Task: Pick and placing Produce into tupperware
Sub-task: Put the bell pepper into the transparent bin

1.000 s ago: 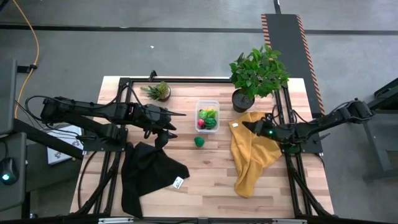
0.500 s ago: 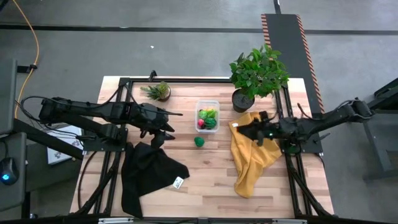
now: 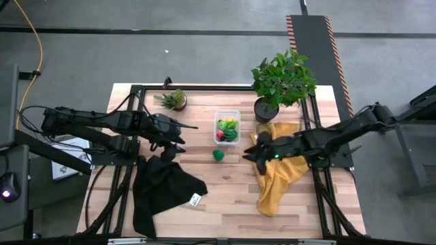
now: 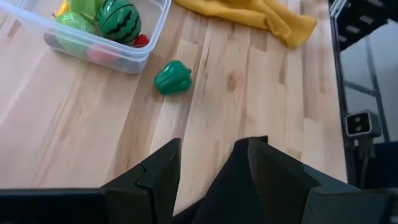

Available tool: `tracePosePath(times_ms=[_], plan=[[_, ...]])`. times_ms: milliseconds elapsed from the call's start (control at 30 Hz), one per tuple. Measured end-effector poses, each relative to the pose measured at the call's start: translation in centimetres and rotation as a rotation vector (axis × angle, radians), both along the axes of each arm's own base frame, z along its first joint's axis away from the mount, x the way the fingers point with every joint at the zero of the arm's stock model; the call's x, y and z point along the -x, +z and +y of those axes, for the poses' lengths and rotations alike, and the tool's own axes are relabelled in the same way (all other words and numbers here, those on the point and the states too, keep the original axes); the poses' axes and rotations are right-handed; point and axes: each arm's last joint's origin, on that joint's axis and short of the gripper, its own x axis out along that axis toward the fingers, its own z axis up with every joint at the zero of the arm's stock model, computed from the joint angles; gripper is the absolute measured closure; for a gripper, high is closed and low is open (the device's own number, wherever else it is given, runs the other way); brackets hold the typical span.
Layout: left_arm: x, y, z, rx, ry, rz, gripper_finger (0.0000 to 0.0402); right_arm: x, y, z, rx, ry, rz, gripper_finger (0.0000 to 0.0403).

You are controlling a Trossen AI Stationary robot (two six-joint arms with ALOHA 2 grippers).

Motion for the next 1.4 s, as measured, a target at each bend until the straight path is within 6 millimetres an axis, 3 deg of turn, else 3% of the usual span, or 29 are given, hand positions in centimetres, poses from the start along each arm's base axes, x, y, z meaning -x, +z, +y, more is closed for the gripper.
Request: tracePosePath(times_ms=[167, 333, 633, 933, 1100, 1400], plan=[[0.0, 0.0, 0.0, -0.030, -0.032, 0.003, 0.0224, -2.6, -0.5, 1.6, 0.038, 0.104, 0.132, 0.0279], [0.1, -0.1, 0.0, -0.062, -0.067, 0.015, 0.0224, -5.2, -1.3, 2.7, 0.078, 0.134, 0.226, 0.0239], [0.8, -0.7, -0.1, -0.075, -0.098, 0.111, 0.0225, -9.0, -3.6, 3.6, -0.007, -0.082, 0.277, 0.0152], [1.3, -1.1, -0.1, -0.115, -0.158, 0.165, 0.0225, -10.3, -5.0, 5.0, -0.163, -0.281, 0.311, 0.0141], [1.4, -1.2, -0.1, -0.124, -0.173, 0.182, 0.0225, -11.2, -4.5, 6.4, -0.180, -0.315, 0.334, 0.0141], [1.7, -1.3, -0.1, -0.142, -0.206, 0.212, 0.0225, -13.3, -1.6, 9.0, -0.031, -0.418, 0.453, 0.0141]])
